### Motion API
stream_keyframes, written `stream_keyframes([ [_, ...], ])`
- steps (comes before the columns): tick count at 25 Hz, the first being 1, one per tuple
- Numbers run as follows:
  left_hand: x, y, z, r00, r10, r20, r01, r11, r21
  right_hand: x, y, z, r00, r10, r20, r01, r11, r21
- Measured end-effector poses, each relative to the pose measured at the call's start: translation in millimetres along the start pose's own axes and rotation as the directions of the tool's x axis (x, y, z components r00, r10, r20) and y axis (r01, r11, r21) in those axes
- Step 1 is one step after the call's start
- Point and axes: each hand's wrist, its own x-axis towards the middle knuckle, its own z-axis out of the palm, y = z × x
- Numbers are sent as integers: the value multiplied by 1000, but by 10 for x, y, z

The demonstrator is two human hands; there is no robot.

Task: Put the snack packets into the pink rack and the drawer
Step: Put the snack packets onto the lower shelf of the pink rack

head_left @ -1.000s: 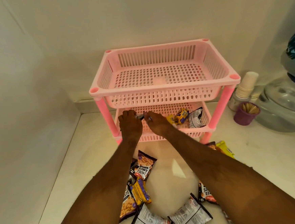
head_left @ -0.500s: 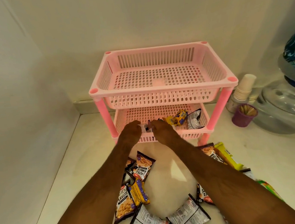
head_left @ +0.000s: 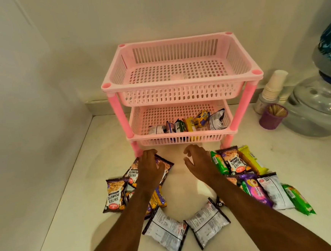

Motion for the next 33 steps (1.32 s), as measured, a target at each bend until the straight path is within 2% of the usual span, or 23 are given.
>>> stream_keyframes([
  [4,-107,-94,69,977,-137,161,125,989,83,-291,239,43,985,125,120,-119,991,-56],
  [6,-115,-110,111,962,-154,226,116,978,173,-424,387,13,986,147,84,-138,985,-100],
  [10,-57,-51,152,945,-172,277,73,939,337,-492,618,-136,974,224,-16,-218,928,-301],
  [15,-18,41,206,932,-210,294,84,918,389,-420,756,-190,946,324,-15,-306,876,-373],
  [18,-11,72,219,950,-160,268,67,943,326,-344,754,-185,934,356,27,-314,856,-410],
  [21,-13,88,196,970,-105,221,55,973,222,-278,702,-162,934,356,37,-321,877,-358],
  [24,-16,130,157,985,-82,150,66,992,108,-228,636,-144,946,324,3,-317,928,-194],
  [29,-8,212,44,998,-7,-66,-1,993,-122,-226,461,-182,980,198,-17,-195,975,104],
  [33,167,466,-132,988,-129,-85,79,896,-438,-140,240,-311,985,163,-47,-141,941,307],
])
